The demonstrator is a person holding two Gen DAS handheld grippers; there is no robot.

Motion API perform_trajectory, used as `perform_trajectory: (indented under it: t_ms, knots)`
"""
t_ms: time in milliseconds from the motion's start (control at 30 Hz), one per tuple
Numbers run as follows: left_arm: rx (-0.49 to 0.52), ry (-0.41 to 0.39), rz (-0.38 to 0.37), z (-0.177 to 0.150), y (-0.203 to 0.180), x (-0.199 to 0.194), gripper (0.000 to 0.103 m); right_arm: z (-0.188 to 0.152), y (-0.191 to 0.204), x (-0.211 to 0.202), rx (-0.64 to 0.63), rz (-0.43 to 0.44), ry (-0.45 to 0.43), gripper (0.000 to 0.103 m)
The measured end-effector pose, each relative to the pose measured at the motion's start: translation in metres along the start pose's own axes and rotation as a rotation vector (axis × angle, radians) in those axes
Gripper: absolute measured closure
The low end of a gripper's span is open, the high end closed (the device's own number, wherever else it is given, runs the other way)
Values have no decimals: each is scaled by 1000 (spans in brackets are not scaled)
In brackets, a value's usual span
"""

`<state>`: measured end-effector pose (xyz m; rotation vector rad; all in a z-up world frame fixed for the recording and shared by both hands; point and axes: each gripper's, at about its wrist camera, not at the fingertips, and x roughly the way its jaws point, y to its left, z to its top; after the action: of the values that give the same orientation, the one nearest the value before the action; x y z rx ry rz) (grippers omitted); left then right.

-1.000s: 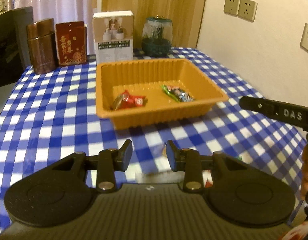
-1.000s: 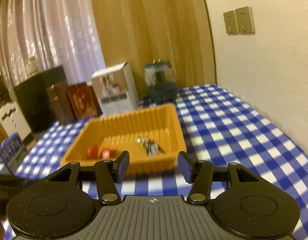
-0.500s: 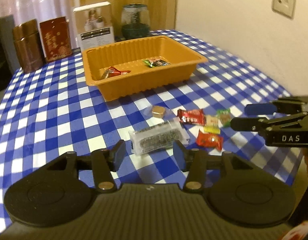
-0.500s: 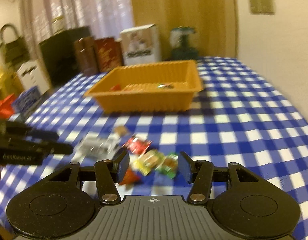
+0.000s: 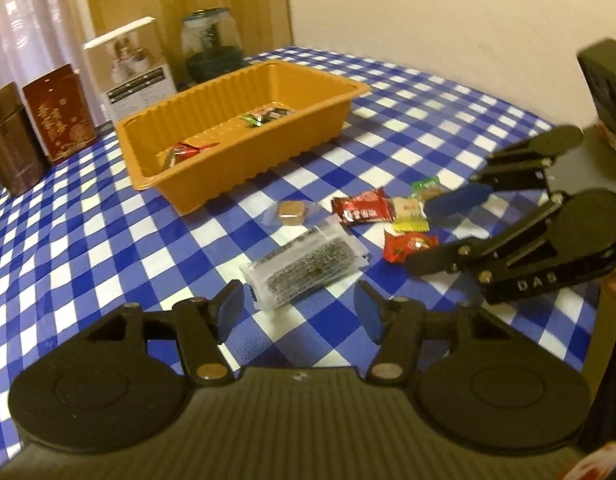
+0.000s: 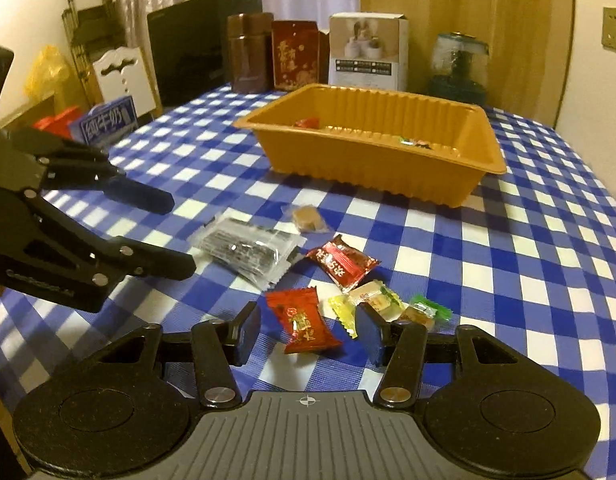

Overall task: Organize snacks
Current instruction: 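Withdraw both open tools from the tray toward the remaining snacks, then grasp the red gold-printed candy packet with the right tool while the left tool grasps the clear seaweed packet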

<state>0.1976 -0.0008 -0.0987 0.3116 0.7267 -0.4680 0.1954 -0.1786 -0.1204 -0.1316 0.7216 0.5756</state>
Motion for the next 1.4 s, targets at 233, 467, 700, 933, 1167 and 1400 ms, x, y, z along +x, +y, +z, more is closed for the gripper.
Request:
perform_trajectory:
  t_ms: [233, 467, 700, 933, 1167, 1400]
  knots:
    - [5, 10, -11, 0, 4, 8, 44, 2, 2, 10, -15, 20, 13, 62]
    - [27, 13, -19, 1, 9, 15, 39, 0, 6, 15, -36, 15, 34, 75]
    - [68, 7, -44, 8, 12, 24, 37, 1, 4, 7, 2, 9, 13, 79]
    - [208, 0, -109, 14, 9, 39, 31, 6, -5, 1, 57, -31, -19, 79]
    - [275, 19, -107, 19, 10, 55, 31, 7, -11, -2, 96, -40, -26, 79]
    - [272, 49, -142, 21, 10, 67, 35, 10, -13, -1, 118, -46, -31, 79]
